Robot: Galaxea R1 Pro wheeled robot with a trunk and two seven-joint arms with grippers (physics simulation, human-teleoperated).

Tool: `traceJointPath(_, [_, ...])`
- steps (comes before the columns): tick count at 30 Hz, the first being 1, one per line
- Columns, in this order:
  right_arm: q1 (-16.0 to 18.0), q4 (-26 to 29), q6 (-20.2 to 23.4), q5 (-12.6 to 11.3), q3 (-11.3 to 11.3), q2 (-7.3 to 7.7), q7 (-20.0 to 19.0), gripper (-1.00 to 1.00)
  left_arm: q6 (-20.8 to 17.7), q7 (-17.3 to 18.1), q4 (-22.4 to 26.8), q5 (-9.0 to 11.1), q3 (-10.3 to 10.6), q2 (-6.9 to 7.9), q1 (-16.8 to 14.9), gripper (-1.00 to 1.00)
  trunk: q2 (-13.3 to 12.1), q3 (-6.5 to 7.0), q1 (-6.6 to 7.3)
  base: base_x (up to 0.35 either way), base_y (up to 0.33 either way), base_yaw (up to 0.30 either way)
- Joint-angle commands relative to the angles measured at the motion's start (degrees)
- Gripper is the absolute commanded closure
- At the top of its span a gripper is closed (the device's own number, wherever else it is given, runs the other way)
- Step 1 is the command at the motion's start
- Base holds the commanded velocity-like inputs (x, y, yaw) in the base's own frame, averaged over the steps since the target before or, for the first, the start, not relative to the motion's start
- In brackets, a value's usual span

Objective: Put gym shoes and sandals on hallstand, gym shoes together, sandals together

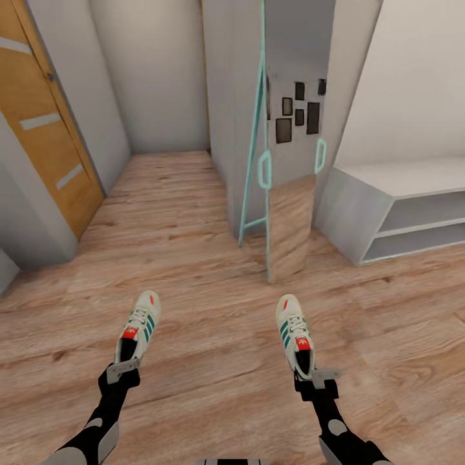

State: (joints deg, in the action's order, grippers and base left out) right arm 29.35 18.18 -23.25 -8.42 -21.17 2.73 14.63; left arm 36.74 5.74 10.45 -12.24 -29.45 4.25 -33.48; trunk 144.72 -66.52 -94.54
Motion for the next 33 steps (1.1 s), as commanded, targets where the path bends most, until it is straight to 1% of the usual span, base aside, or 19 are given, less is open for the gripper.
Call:
traceJointPath(1, [0.0, 0.0, 0.0, 0.0, 0.0, 0.00, 0.1, 1.00, 0.0, 0.0, 0.0, 0.0, 0.0, -0.01, 0.0, 1.00, 0.0, 0.00, 0.00, -0.093, 0.317, 0.011])
traceJointPath(5, [0.0, 0.0, 0.0, 0.0, 0.0, 0.00, 0.1, 1.00, 0.0, 0.0, 0.0, 0.0, 0.0, -0.02, 0.0, 1.00, 0.0, 0.00, 0.00, -0.072, 0.219, 0.047])
traceJointPath(8, [0.0, -0.1, 0.0, 0.0, 0.0, 0.00, 0.1, 1.00, 0.1, 0.0, 0.0, 0.0, -0.1, -0.03, 0.0, 1.00, 0.0, 0.00, 0.00, -0.027, 0.080, 0.186])
traceJointPath(23, [0.0, -0.1, 0.0, 0.0, 0.0, 0.00, 0.1, 1.00, 0.1, 0.0, 0.0, 0.0, -0.1, -0.03, 0.0, 1.00, 0.0, 0.00, 0.00, -0.002, 0.016, 0.276])
traceJointPath(33, [0.0, -0.1, 0.0, 0.0, 0.0, 0.00, 0.1, 1.00, 0.1, 0.0, 0.0, -0.1, -0.1, -0.03, 0.0, 1.00, 0.0, 0.11, 0.00, 0.000, 0.278, 0.048])
